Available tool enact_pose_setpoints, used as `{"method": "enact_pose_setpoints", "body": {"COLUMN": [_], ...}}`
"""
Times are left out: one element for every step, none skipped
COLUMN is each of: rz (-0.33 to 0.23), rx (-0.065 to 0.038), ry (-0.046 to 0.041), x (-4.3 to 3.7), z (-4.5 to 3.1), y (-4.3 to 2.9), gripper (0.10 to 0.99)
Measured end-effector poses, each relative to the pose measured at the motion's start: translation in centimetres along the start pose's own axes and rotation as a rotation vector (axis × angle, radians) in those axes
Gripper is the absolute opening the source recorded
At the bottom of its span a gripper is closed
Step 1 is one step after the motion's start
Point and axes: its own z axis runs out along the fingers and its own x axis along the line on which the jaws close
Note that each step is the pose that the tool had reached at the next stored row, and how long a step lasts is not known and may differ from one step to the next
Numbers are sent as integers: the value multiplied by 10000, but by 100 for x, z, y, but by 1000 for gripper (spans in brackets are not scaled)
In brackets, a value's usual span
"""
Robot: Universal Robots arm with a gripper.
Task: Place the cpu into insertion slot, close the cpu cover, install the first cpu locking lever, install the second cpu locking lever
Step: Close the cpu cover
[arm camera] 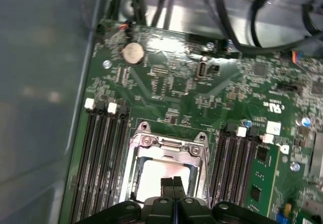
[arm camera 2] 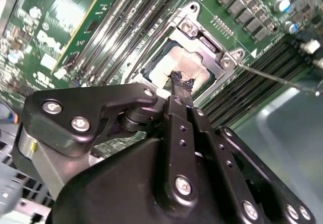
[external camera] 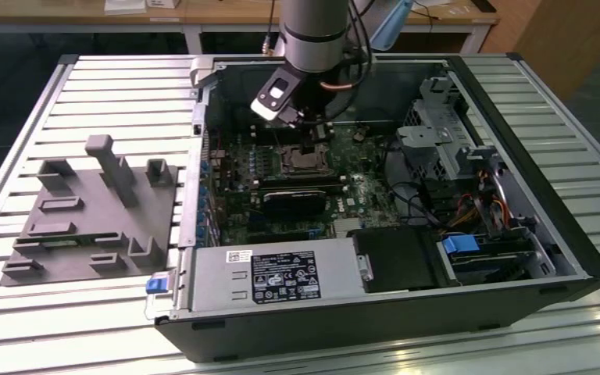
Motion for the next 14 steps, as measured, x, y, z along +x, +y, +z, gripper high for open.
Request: {"method": "enact_pose_setpoints", "body": {"rz": [-180,-359,-539,-719,-899,-1077,-1269,-1448,-1634,-1813,-1993,-2173,-2352,-2533], "rx": [1,3,5,6,7,10,11,13,14,16,17,19,21,23], "ry": [7,13,19,26,33,38,46,52,59,65,72,78,84,90], "x": [0,0,0,0,0,0,0,0,0,0,0,0,0,0], "z": [0,1,1,1,1,1,2,2,2,2,3,3,3,3], "y": [0,0,0,0,0,0,0,0,0,0,0,0,0,0], "gripper": [102,102,102,102,102,102,102,102,102,102,102,102,102,102]}}
